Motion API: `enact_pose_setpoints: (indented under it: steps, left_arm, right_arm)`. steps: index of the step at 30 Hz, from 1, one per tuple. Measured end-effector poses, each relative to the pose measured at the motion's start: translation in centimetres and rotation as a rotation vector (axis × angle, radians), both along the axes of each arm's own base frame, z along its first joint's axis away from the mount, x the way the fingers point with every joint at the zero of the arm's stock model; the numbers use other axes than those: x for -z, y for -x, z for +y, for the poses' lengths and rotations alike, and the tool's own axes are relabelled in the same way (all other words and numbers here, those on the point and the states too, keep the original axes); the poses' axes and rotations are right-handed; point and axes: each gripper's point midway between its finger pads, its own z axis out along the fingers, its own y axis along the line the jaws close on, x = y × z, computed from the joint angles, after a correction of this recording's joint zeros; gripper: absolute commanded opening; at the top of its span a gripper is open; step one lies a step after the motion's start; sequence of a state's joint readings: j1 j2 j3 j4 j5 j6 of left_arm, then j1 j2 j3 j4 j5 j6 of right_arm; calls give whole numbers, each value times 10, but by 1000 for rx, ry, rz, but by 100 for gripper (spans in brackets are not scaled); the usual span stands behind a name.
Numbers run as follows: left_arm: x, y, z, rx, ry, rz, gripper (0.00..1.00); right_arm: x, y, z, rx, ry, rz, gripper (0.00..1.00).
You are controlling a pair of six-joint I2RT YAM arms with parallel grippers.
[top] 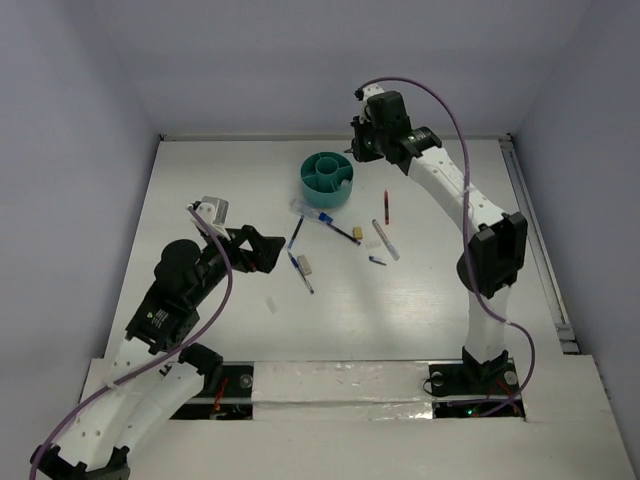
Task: Sort the stationery into containers
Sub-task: Place the scissors in the storage box.
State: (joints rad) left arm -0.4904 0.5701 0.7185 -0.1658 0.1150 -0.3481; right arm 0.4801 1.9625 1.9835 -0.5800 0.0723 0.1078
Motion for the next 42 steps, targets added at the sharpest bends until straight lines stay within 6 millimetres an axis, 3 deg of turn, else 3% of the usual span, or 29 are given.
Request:
enact_pose_setpoints:
  steps: [11,22,27,37,42]
  left_arm:
    - [5,-2,0,2,-31,2,99]
    - [8,-5,2,-2,-40,8,99]
    - [8,-5,2,-1,-40,9,99]
    - [9,-7,4,-4,-42,12,99]
    - [9,-7,3,1,-41,13,99]
  right_arm:
    - [59,-23,4,-32,76,119,0]
    - [92,-33,16,-66,71,178,0]
    - [92,-36,20,-51,44,174,3]
    - [83,-45,26,-30,-7,136,45]
    - [81,-49,24,-15,-6,121,49]
